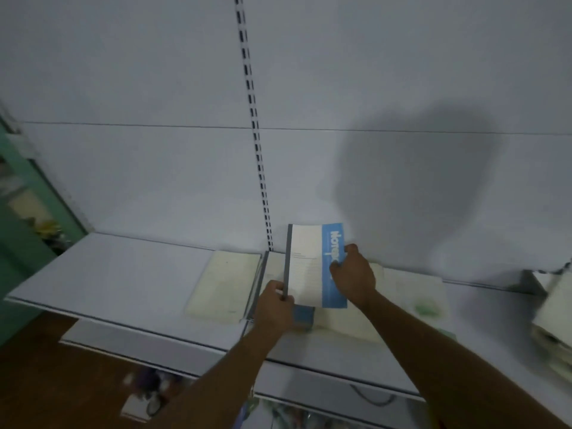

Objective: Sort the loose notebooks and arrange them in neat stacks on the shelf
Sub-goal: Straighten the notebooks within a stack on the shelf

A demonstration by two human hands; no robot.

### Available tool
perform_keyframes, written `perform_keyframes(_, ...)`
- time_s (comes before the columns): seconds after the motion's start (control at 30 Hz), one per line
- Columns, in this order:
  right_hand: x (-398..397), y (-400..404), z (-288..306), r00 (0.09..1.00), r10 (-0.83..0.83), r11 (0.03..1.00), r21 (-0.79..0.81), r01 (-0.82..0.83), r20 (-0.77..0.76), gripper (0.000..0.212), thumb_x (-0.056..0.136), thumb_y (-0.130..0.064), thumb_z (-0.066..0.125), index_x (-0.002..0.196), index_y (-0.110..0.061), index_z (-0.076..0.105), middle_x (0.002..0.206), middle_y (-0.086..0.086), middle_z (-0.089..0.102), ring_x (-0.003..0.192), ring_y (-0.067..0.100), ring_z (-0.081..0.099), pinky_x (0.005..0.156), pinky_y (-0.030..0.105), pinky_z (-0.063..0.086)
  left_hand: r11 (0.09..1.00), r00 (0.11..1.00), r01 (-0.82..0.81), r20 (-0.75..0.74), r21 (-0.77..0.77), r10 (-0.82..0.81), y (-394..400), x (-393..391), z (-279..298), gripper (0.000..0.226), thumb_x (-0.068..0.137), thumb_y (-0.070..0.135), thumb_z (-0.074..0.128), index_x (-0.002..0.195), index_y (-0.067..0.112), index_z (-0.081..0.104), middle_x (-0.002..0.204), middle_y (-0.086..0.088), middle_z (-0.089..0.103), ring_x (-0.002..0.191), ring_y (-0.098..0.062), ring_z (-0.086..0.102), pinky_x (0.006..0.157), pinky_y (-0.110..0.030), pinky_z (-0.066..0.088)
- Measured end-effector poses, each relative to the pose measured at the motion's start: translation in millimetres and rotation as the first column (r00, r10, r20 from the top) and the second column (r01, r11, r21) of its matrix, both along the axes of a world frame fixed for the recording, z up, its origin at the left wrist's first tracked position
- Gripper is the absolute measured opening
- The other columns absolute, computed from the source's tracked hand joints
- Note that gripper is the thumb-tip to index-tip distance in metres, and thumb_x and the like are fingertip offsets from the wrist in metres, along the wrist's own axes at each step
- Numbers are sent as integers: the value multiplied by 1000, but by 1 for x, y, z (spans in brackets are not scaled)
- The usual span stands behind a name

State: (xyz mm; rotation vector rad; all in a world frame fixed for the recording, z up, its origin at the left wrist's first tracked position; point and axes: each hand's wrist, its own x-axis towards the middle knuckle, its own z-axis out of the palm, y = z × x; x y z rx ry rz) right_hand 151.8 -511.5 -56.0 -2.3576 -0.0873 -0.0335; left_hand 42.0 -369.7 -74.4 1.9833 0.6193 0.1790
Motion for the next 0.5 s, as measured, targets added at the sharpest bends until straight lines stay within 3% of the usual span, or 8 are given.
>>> perform_keyframes(0.1,-4,38,-11,998,24,998,-64,-27,-51,29,89,-28,55,109,-9,49,104,10,64,95,27,63,75,33,50,994,1000,5,1,107,-5,27,-13,-10,21,90,8,57,111,9,56,101,-13,67,91,-26,65,79,-35,56)
perform_keyframes(0.23,-3,60,-22,987,30,988,-145,-53,-155,36,89,-33,53,116,-8,50,115,12,60,107,30,58,87,36,47,974,998,54,-30,219,-48,52,-23,-22,23,90,11,59,112,3,57,106,-13,67,96,-24,64,78,-25,48)
perform_keyframes(0.5,-16,86,-33,981,20,939,-334,-85,-192,41,88,-35,50,119,-9,51,120,9,58,112,28,54,89,34,45,921,995,76,-90,382,-45,70,-22,-36,21,94,20,53,112,10,59,109,-6,67,98,-19,64,80,-25,50)
